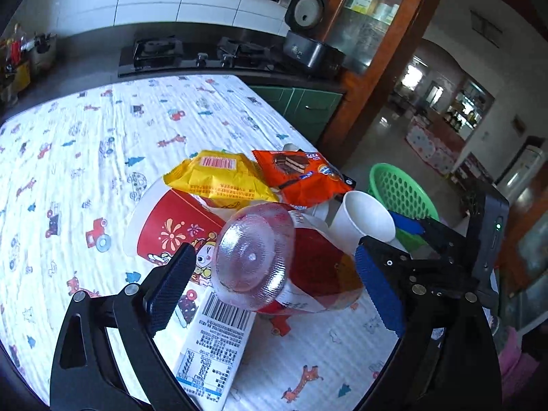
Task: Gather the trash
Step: 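Grasp the juice bottle with the left gripper while the right gripper grasps the white paper cup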
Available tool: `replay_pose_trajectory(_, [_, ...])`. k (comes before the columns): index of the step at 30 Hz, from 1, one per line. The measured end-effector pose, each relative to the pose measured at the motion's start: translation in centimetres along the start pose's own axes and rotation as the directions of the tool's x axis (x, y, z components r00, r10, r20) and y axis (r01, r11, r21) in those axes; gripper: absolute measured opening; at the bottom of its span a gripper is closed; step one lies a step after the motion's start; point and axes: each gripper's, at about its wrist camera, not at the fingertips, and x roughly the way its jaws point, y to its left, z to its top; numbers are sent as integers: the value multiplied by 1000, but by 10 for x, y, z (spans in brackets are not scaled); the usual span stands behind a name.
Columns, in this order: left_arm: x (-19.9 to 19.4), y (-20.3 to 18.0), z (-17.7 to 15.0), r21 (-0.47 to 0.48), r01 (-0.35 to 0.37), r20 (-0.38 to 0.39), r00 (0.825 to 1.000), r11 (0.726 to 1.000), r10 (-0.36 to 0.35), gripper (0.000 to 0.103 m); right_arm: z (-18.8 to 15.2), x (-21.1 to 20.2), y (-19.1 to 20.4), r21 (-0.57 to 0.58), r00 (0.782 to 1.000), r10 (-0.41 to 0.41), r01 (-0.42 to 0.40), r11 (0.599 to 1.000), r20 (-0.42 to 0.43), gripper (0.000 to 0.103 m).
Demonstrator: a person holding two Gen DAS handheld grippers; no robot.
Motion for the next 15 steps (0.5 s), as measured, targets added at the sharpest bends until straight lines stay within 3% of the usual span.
replay_pose_trajectory(8, [23,13,5,-15,84,-49,995,996,-85,93,3,8,-4,16,1000,4,-3,1000,-10,74])
replay_pose_trajectory(15, [33,13,8,18,117,-85,990,993,-115,93,4,14,-4,17,1000,3,-3,1000,-15,67])
